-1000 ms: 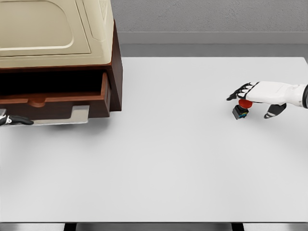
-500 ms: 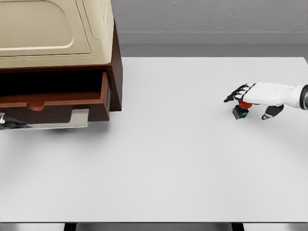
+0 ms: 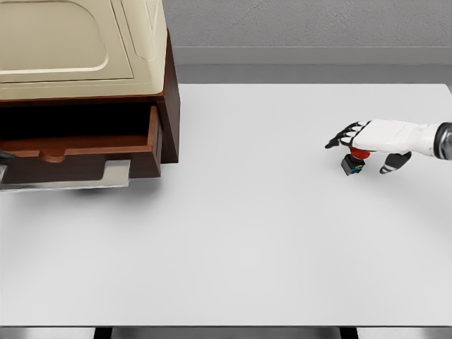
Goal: Open the cabinet drawer with left arm, and place a switch into the drawer with right arm
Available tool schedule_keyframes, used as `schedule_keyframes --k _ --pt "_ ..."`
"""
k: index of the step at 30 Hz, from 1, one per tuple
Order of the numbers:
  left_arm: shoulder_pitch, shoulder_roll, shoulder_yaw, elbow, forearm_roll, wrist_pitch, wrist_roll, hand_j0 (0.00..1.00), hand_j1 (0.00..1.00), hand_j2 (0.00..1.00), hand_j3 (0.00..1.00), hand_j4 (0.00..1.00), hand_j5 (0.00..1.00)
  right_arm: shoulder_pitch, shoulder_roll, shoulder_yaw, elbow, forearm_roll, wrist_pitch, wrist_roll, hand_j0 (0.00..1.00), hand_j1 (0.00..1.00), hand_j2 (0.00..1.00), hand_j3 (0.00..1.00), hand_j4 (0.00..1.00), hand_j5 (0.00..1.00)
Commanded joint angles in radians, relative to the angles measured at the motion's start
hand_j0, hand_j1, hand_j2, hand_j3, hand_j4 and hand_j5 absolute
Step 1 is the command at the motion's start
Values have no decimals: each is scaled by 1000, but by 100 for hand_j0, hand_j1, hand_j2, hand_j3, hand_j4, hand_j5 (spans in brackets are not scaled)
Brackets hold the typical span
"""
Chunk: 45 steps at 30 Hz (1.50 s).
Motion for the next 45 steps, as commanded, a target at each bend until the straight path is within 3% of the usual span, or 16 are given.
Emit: schedule_keyframes --k 1,4,8,14,18,23,30,37,43,45 --pt "0 5 -1 0 23 2 -3 100 100 100 100 100 100 0 5 -1 2 -4 2 0 100 100 100 100 100 100" --pt "2 5 -81 1 23 2 -3 100 100 100 100 100 100 0 4 -1 3 -4 2 0 83 83 83 83 83 83" --pt "2 5 -176 1 23 2 -3 100 100 100 100 100 100 0 7 1 16 -4 2 0 86 86 86 86 86 86" --pt "-4 5 -190 -15 50 2 -3 100 100 100 100 100 100 0 16 1 28 -3 2 0 85 85 85 85 85 85" --pt "-6 5 -193 -15 70 2 -3 100 100 100 100 100 100 0 16 1 28 -3 2 0 76 76 76 76 76 76" --pt "-7 5 -318 -14 75 2 -3 100 100 100 100 100 100 0 16 1 28 -4 2 0 73 73 73 73 73 73" --pt "-11 5 -372 -14 72 2 -3 100 100 100 100 100 100 0 16 1 28 -4 2 0 65 65 65 65 65 65" --pt "-43 5 -349 -15 115 2 -3 100 100 100 100 100 100 0 14 -1 28 -4 2 0 60 60 60 60 60 60" --pt "-119 5 -208 -17 162 2 -3 100 100 100 100 100 100 2 11 1 28 -4 2 0 60 60 60 60 60 60" --pt "-121 5 -161 -17 188 2 -3 100 100 100 100 100 100 0 13 1 28 -3 2 0 62 62 62 62 62 62"
